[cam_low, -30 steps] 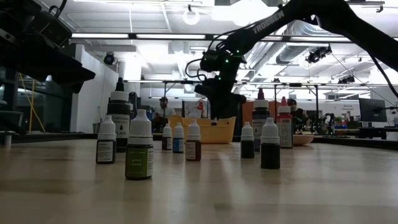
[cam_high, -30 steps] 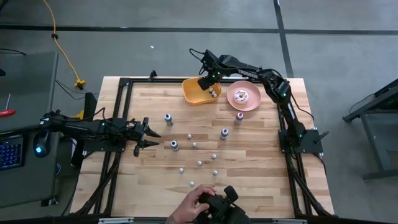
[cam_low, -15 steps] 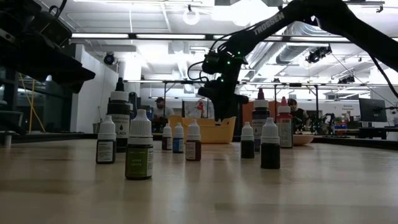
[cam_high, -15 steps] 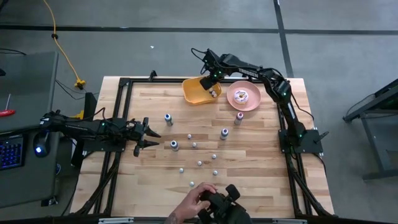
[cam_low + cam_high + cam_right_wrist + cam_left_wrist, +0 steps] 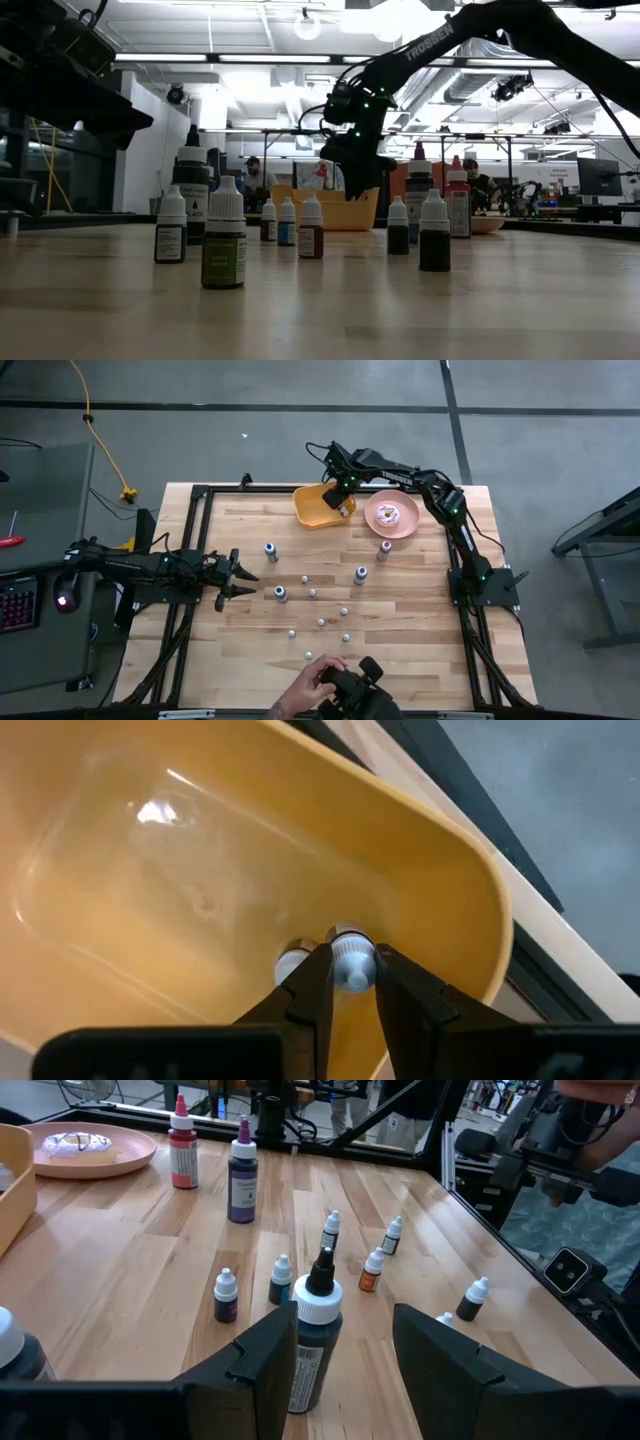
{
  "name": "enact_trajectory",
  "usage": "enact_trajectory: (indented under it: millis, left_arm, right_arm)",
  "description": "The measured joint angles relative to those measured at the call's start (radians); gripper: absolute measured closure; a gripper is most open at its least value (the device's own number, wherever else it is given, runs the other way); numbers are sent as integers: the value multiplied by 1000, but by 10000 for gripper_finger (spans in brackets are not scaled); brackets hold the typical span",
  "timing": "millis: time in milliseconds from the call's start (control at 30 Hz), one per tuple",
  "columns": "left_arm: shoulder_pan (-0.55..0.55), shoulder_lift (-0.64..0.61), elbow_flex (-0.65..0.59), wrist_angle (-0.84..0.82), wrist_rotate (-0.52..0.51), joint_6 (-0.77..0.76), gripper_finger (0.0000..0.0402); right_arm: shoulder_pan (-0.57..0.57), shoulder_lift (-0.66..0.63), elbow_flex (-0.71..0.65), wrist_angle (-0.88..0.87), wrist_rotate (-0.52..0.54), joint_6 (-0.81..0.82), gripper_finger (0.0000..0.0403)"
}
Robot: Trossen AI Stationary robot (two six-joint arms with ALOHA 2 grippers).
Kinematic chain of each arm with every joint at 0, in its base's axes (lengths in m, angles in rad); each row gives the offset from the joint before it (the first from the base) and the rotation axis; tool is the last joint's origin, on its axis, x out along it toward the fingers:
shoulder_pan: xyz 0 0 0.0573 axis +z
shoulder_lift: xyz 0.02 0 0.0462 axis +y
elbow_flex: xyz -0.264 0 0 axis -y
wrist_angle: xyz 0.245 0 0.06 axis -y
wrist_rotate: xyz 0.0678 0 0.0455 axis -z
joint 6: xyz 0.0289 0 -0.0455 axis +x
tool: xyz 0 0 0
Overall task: Pick & Place food coloring
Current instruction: Put the small black food coloring bottle into the yellow bin, then put the small violet food coloring bottle into the yellow bin
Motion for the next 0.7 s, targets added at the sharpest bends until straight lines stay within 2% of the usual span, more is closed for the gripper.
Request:
enact_trajectory:
  millis: [200,700]
  left_arm:
    - [0,0,0,0,0,0,238]
    - [0,0,0,0,0,0,238]
  right_arm:
    - [0,0,0,1,-18,-52,339]
    - [0,0,0,1,-18,-54,312]
